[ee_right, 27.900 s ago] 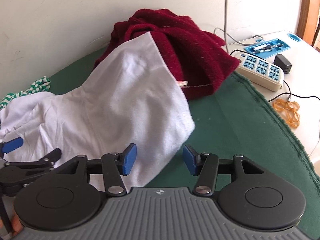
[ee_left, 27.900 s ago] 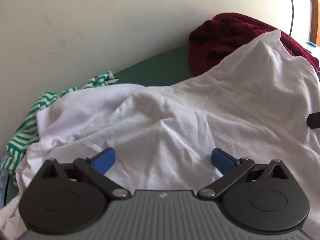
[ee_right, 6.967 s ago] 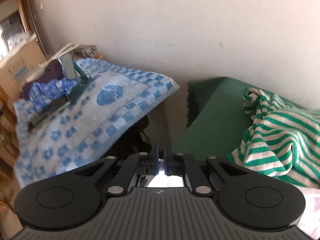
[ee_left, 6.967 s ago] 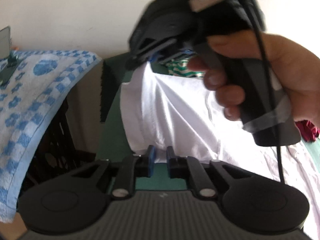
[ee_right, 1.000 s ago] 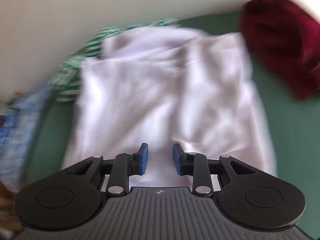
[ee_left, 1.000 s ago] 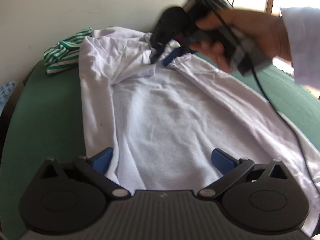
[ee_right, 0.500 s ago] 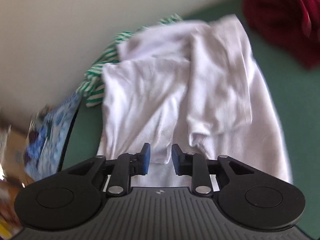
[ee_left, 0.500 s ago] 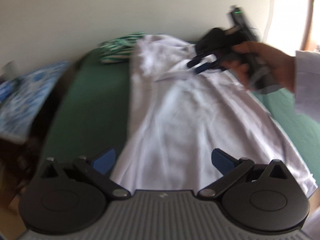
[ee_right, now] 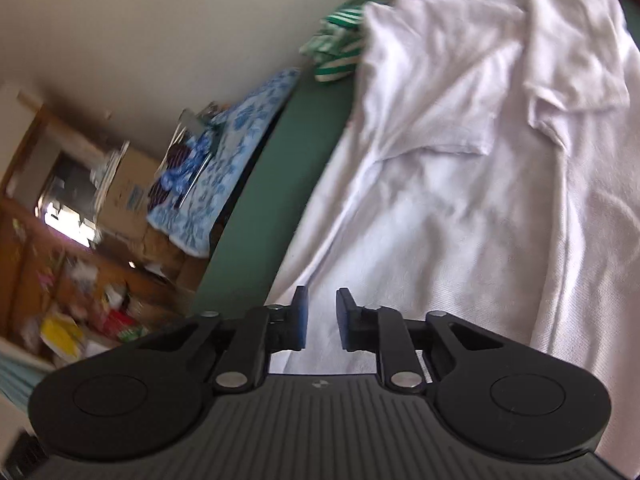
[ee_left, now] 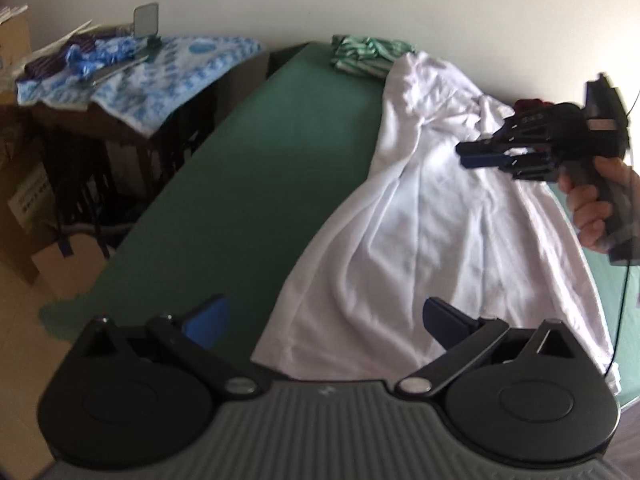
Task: Fold clothes
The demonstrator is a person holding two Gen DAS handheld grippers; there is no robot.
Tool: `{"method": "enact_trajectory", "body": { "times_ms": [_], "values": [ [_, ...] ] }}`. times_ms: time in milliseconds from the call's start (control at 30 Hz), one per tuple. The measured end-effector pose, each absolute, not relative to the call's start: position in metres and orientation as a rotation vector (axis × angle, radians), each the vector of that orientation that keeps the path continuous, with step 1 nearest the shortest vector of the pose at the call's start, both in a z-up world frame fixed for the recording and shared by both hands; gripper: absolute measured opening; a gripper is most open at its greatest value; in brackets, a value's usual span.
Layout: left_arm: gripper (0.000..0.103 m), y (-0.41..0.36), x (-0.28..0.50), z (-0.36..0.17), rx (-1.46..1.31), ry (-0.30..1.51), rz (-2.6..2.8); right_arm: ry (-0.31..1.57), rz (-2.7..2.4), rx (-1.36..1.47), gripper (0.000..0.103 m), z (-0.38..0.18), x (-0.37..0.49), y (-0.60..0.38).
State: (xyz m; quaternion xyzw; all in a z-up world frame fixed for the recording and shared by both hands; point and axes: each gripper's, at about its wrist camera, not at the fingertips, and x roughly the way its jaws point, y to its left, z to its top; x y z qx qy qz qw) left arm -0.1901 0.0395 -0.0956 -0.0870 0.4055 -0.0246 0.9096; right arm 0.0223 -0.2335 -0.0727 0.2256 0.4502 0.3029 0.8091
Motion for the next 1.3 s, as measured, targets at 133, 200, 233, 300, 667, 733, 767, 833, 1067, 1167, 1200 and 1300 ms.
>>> {"method": "enact_trajectory", "body": {
  "times_ms": [133,200,233,300,667,733,767,833,1067,1167,1200,1300],
  "values": [
    [0.093,0.048,-0.19,-0.106,-0.221,0.839,-0.064,0.896,0.63,0.358,0.017,-0.072,0.012,-0.222],
    [0.082,0.055,-0.192,-0.109,-0.249,0.817,-0.082,0.886,0.604,0.329,0.017,-0.074,0.012,-0.22],
    [0.08,0.058,-0.194,-0.11,-0.259,0.809,-0.091,0.884,0.589,0.324,0.017,-0.075,0.011,-0.221],
    [0.063,0.066,-0.198,-0.111,-0.292,0.792,-0.107,0.886,0.554,0.348,0.018,-0.079,0.009,-0.226],
    [0.056,0.074,-0.213,-0.12,-0.362,0.704,-0.186,0.887,0.51,0.447,0.062,-0.09,0.004,-0.223],
    [0.051,0.072,-0.213,-0.121,-0.339,0.695,-0.183,0.887,0.503,0.464,0.073,-0.092,0.003,-0.223],
    [0.043,0.071,-0.213,-0.121,-0.327,0.69,-0.18,0.883,0.5,0.476,0.078,-0.093,0.002,-0.223],
    [0.013,0.076,-0.212,-0.124,-0.354,0.695,-0.176,0.863,0.499,0.505,0.08,-0.095,0.0,-0.223],
    [0.008,0.096,-0.209,-0.132,-0.473,0.709,-0.161,0.811,0.443,0.484,0.044,-0.098,-0.004,-0.222],
    [0.006,0.092,-0.208,-0.129,-0.441,0.717,-0.148,0.839,0.391,0.508,0.015,-0.098,0.003,-0.23],
    [0.005,0.088,-0.208,-0.127,-0.413,0.719,-0.141,0.841,0.381,0.531,0.014,-0.098,0.006,-0.234],
    [0.002,0.074,-0.208,-0.12,-0.324,0.723,-0.132,0.828,0.379,0.615,0.016,-0.093,0.026,-0.238]
  ]
}}
